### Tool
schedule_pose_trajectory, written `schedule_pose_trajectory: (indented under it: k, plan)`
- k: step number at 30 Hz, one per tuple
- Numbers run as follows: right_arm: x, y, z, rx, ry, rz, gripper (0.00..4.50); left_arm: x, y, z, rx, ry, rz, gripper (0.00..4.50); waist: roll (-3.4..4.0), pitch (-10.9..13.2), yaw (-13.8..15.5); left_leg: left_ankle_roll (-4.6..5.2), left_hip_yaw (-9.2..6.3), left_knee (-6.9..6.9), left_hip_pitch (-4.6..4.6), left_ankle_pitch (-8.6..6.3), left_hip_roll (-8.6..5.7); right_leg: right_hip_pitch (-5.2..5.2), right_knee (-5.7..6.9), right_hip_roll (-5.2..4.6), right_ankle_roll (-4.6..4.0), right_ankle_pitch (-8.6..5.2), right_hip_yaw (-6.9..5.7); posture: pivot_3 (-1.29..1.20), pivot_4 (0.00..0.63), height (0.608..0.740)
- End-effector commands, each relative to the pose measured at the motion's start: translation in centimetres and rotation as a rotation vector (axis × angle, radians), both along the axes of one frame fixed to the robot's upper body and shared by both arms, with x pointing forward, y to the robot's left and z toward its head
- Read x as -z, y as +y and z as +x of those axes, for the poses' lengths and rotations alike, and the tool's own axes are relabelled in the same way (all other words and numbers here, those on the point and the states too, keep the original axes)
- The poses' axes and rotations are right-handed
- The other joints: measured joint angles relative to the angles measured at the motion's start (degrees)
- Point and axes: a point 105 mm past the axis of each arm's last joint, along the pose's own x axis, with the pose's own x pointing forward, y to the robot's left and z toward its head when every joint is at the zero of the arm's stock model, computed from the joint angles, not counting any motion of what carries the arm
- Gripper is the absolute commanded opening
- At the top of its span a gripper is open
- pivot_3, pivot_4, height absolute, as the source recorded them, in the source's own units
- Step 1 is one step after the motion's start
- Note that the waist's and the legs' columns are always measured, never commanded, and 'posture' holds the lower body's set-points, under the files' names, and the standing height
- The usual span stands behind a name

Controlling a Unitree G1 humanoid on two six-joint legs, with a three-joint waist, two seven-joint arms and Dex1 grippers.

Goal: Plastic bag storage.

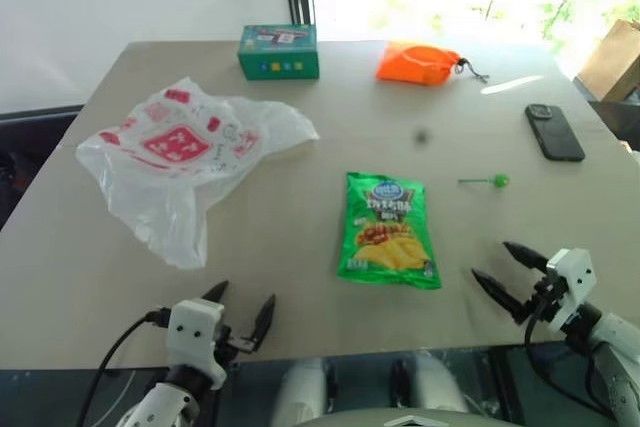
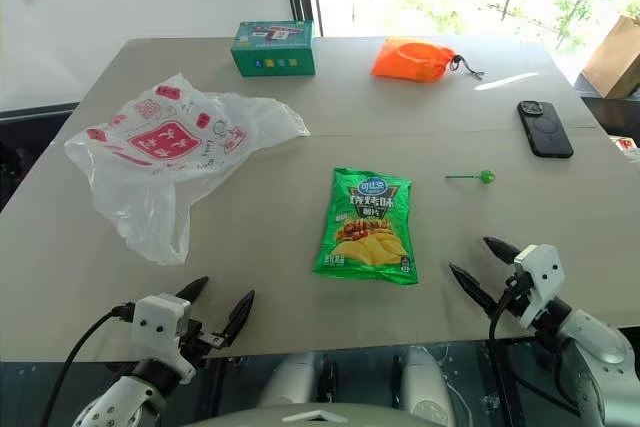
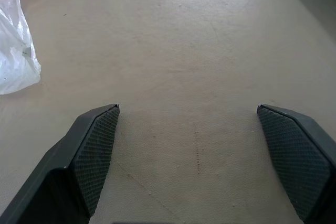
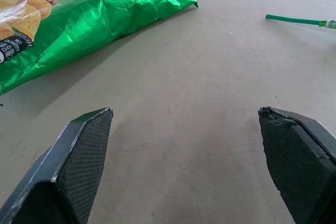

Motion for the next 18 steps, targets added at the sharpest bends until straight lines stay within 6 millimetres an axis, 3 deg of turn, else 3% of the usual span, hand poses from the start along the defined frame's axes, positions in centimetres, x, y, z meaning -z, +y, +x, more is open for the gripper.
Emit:
schedule_pose_trajectory:
  k: [1,18]
  plan:
    - [-1.42,-0.29,0.29,-0.014,-0.065,-0.014,4.5,-0.24,-0.5,-0.11,0.007,-0.01,-0.018,4.46,0.0,0.0,0.0,0.0,0.0,0.0,0.0,0.0,0.0,0.0,0.0,0.0,0.0,0.0,0.0,0.0,0.15,0.74]
    - [-0.62,-1.22,-0.02,-0.012,-0.06,-0.026,4.5,-0.28,-0.73,0.21,-0.029,-0.024,-0.043,4.46,-0.01,0.0,0.0,0.0,0.01,0.04,0.04,0.0,-0.03,0.01,0.1,0.01,0.0,0.0,0.0,0.0,0.15,0.74]
